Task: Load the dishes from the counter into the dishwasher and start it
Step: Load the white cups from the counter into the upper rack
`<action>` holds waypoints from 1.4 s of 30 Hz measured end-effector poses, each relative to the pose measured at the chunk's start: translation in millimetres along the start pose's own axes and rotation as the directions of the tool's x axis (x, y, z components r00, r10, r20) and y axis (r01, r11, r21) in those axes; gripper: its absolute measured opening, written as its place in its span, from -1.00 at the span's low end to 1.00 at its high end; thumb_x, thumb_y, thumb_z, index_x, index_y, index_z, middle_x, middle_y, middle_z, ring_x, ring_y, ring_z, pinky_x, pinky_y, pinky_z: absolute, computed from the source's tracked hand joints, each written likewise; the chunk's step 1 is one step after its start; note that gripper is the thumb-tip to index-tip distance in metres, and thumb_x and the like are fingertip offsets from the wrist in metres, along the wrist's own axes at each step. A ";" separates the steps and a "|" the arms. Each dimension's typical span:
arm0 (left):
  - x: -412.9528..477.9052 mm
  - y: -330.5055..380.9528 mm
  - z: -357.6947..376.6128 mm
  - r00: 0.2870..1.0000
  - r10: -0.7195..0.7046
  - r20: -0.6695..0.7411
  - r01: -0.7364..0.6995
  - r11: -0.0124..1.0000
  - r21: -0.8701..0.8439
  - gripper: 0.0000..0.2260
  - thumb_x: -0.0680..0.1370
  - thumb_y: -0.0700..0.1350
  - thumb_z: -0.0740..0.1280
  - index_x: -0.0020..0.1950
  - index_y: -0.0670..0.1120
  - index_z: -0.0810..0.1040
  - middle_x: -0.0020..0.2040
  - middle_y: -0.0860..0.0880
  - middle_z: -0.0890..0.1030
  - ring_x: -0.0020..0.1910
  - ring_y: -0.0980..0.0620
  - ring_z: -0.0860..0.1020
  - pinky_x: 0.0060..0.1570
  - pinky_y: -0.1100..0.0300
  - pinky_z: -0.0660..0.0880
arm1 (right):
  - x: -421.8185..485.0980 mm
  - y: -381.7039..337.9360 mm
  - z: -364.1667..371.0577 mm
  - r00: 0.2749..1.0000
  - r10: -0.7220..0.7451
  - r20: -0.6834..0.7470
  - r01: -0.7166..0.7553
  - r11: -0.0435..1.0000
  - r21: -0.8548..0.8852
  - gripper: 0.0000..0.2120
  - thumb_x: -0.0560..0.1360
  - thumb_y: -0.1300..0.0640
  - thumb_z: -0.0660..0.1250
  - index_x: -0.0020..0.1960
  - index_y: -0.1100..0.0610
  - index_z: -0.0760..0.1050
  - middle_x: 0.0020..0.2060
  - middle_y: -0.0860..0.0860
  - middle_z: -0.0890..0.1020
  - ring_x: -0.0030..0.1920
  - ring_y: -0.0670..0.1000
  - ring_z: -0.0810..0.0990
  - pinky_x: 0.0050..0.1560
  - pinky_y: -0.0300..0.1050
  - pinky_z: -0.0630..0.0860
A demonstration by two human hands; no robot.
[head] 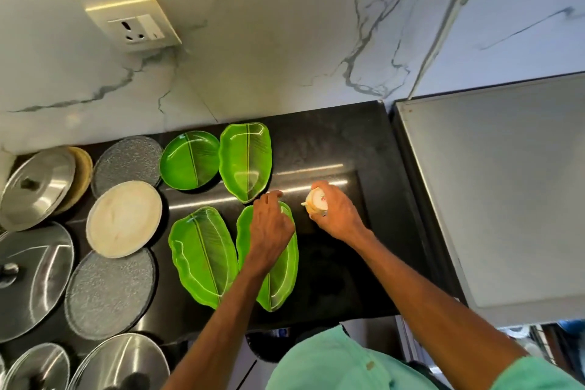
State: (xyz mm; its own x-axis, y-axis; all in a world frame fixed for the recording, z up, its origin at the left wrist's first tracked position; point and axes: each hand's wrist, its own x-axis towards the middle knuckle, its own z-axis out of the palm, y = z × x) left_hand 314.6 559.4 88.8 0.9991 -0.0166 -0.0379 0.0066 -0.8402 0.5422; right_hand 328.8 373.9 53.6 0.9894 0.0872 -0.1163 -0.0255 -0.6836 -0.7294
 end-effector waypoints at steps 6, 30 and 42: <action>-22.6 14.3 30.4 0.995 0.081 0.057 -0.081 0.997 0.005 -0.63 0.38 -0.32 0.36 0.19 -0.21 0.55 0.10 -0.17 0.60 0.10 -0.22 0.56 0.20 0.03 0.40 | -87.8 21.1 -65.6 0.951 0.230 -0.205 -0.171 0.948 0.268 -0.37 0.33 -0.11 0.58 0.32 -0.12 0.40 0.07 -0.16 0.59 0.08 -0.14 0.60 0.06 -0.25 0.59; -309.9 330.4 314.2 0.197 0.524 0.828 -0.767 0.608 -0.202 -0.74 0.44 -0.30 0.29 0.10 -0.14 0.57 0.08 -0.16 0.59 0.16 -0.19 0.51 0.09 -0.06 0.51 | -550.3 332.4 -112.0 -0.066 0.939 -0.337 -0.655 0.214 0.725 -0.39 0.30 0.10 0.64 0.26 0.21 0.49 0.08 0.24 0.64 0.11 0.25 0.60 0.10 0.05 0.51; -378.3 296.9 424.1 0.380 0.333 0.863 -0.655 0.756 -0.004 -0.80 0.58 -0.18 0.27 0.16 0.04 0.55 0.12 0.03 0.60 0.16 0.04 0.52 0.19 0.11 0.51 | -585.2 491.5 -56.3 0.254 0.886 -0.387 -0.806 0.415 0.421 -0.34 0.31 0.06 0.61 0.29 0.12 0.37 -0.03 0.19 0.67 -0.03 0.23 0.66 -0.09 0.03 0.60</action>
State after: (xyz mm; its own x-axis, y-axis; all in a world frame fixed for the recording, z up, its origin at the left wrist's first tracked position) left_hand -78.7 86.4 -92.0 0.3463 -0.7541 -0.5580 -0.6489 -0.6221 0.4381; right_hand -254.6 -53.8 -199.0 0.2845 -0.8639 -0.4155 -0.8686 -0.0489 -0.4930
